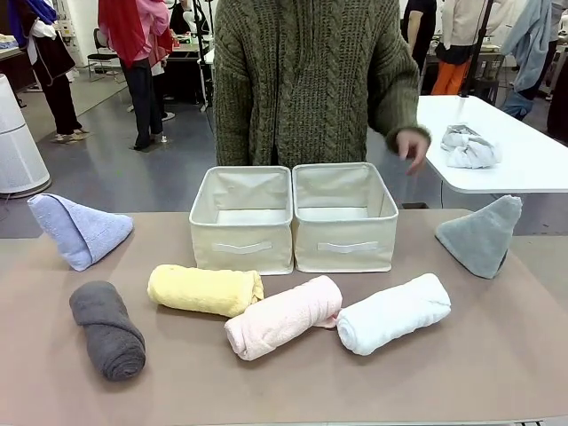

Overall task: Sort the towels based on their folding style.
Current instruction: Pick up one triangle-folded towel and place it in the left Fabric basket.

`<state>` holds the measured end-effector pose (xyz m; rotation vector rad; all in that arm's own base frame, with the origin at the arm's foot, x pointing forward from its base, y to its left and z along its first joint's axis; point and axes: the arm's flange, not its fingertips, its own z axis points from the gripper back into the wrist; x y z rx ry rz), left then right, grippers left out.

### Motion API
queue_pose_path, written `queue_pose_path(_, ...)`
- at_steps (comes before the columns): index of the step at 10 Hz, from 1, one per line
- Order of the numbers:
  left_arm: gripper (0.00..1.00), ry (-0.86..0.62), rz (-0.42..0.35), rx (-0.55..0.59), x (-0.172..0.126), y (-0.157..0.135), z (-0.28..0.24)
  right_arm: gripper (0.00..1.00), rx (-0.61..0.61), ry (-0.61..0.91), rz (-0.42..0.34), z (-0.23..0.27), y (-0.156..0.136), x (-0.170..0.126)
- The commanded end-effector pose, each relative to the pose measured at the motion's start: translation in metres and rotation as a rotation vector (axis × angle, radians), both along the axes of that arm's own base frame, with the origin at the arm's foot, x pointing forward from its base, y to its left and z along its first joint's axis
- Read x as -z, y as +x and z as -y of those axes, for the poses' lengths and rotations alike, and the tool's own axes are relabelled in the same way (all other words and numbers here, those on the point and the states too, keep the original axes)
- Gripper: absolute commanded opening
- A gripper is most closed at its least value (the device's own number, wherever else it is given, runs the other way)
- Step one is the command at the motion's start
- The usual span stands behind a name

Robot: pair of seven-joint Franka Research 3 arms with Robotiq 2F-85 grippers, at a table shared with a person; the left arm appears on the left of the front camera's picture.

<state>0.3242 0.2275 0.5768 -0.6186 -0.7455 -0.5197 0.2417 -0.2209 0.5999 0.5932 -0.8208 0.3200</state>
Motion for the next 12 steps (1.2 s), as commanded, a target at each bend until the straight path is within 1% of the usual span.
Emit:
queue_pose_path(1,1.00,-0.002,0.012,0.000,0.000,0.001,-0.001,1.00,0.003,0.006,0.013,0.001,0.002,0.001)
queue_pose_path(6,1.00,-0.002,0.012,0.000,0.000,0.001,-0.001,1.00,0.003,0.006,0.013,0.001,0.002,0.001)
queue_pose_path(7,1.00,0.000,0.000,-0.001,0.000,0.000,0.000,1.00,0.003,0.006,0.013,0.001,0.002,0.001)
queue_pose_path(8,1.00,0.115,-0.023,-0.002,-0.002,0.008,0.010,1.00,0.003,0.006,0.013,0.001,0.002,0.001)
queue_pose_path(9,1.00,0.220,-0.033,-0.047,-0.009,0.017,0.026,1.00,0.003,0.006,0.013,0.001,0.002,0.001)
queue_pose_path(10,1.00,0.382,-0.028,-0.092,-0.018,0.023,0.047,1.00,0.003,0.006,0.013,0.001,0.002,0.001)
queue_pose_path(11,1.00,0.452,-0.037,-0.072,-0.029,0.033,0.069,1.00,0.003,0.006,0.013,0.001,0.002,0.001)
queue_pose_path(12,1.00,0.531,-0.068,-0.074,-0.036,0.044,0.088,1.00,0.003,0.006,0.013,0.001,0.002,0.001)
